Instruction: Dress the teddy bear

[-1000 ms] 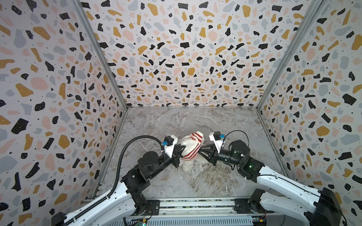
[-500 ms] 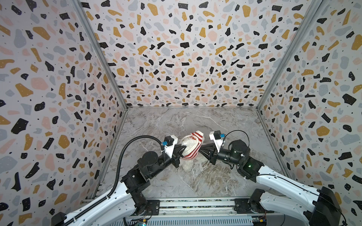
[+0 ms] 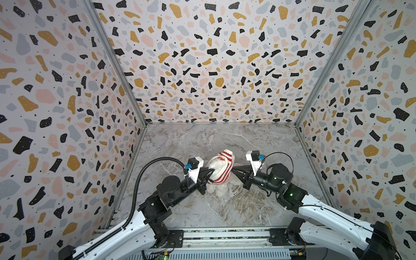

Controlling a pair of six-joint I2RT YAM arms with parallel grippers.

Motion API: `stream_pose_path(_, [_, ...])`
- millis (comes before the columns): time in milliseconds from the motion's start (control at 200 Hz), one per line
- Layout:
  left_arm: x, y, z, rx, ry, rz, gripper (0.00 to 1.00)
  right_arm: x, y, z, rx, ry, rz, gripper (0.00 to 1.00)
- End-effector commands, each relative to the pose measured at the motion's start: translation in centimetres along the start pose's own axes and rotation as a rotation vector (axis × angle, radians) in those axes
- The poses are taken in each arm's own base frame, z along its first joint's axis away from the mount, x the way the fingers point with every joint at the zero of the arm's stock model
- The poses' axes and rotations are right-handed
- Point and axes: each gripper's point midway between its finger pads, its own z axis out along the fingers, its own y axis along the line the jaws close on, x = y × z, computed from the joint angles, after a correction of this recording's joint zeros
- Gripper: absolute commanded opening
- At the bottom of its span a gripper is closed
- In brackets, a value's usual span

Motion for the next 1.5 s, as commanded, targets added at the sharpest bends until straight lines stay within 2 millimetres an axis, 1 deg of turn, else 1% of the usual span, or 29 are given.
stream_pose_path(0, [-2.3,-0.3,-0.6,0.017,-0.095,-0.006,0.00,-1.0,-2.2,-0.8,0.106,-0.051,0.031,0.00])
stream_pose_path(15, [-2.3,-0.3,-0.7,0.016,-0.094,-0.006,0.00,-0.9,-2.6,-0.9,0.120,-0.049,0.039,0.00])
stream_pose_path(25, [-2.8,-0.4,-0.7,0.020,-0.116,-0.006,0.00,-0.9,-2.6,-0.9,0.123,-0.049,0.041,0.00])
stream_pose_path(40, [-3.0,-0.5,-0.8,0.023,-0.125,-0.007,0.00,-0.8,-2.9,-0.9,0.132,-0.046,0.047,0.00])
stream_pose_path(75, [-3.1,-0.5,-0.9,0.022,-0.130,-0.006,0.00,-0.6,-3.6,-1.2,0.156,-0.046,0.067,0.00])
stream_pose_path(195, [-2.9,-0.4,-0.9,0.021,-0.126,0.000,0.00,0.1,-5.7,-1.9,0.209,-0.049,0.130,0.00])
stream_pose_path(285, [-2.8,-0.6,-0.9,0.030,-0.126,0.004,0.00,1.0,-6.9,-2.0,0.262,-0.018,0.155,0.00])
stream_pose_path(486, [-2.4,-1.0,-0.8,0.054,-0.111,0.012,0.00,1.9,-8.8,-2.9,0.321,-0.025,0.209,0.00])
stream_pose_path(581, [-2.0,-1.3,-0.6,0.071,-0.095,0.011,0.00,2.2,-9.2,-3.1,0.330,-0.025,0.219,0.00])
stream_pose_path(646, [-1.6,-1.5,-0.5,0.084,-0.082,0.006,0.00,1.8,-8.5,-2.8,0.289,-0.025,0.201,0.00])
stream_pose_path(721, [-1.2,-1.6,-0.2,0.088,-0.065,0.006,0.00,0.2,-6.5,-2.1,0.222,-0.024,0.164,0.00])
stream_pose_path(836, [-0.7,-1.9,0.3,0.100,-0.045,0.006,0.00,-2.2,-3.4,-1.2,0.170,-0.041,0.090,0.00])
stream_pose_path(941, [-0.5,-2.1,0.5,0.108,-0.033,0.006,0.00,-3.8,-2.3,-1.2,0.143,-0.079,0.062,0.00])
stream_pose_path(1016, [-0.3,-2.3,0.7,0.119,-0.023,0.009,0.00,-4.8,-2.2,-1.6,0.150,-0.122,0.051,0.00])
stream_pose_path(1061, [-0.2,-2.6,0.7,0.128,-0.017,0.010,0.00,-5.2,-2.6,-1.8,0.171,-0.139,0.051,0.00])
stream_pose_path(1131, [-0.2,-3.0,0.6,0.144,-0.017,0.016,0.00,-5.5,-3.9,-2.1,0.206,-0.155,0.073,0.00])
stream_pose_path(1251, [-0.2,-3.7,0.6,0.175,-0.015,0.025,0.00,-5.1,-5.9,-2.1,0.254,-0.151,0.099,0.00])
stream_pose_path(1291, [-0.3,-3.9,0.6,0.183,-0.014,0.027,0.00,-4.8,-6.4,-2.0,0.264,-0.142,0.103,0.00])
stream_pose_path(1312, [0.4,-3.9,0.7,0.182,0.013,0.028,0.00,-4.7,-6.7,-2.0,0.270,-0.139,0.105,0.00])
stream_pose_path(1377, [0.6,-4.1,0.8,0.185,0.023,0.033,0.00,-4.2,-7.4,-2.0,0.291,-0.129,0.111,0.00])
stream_pose_path(1492, [0.6,-4.3,0.8,0.188,0.026,0.038,0.00,-2.3,-8.9,-2.1,0.334,-0.093,0.136,0.00])
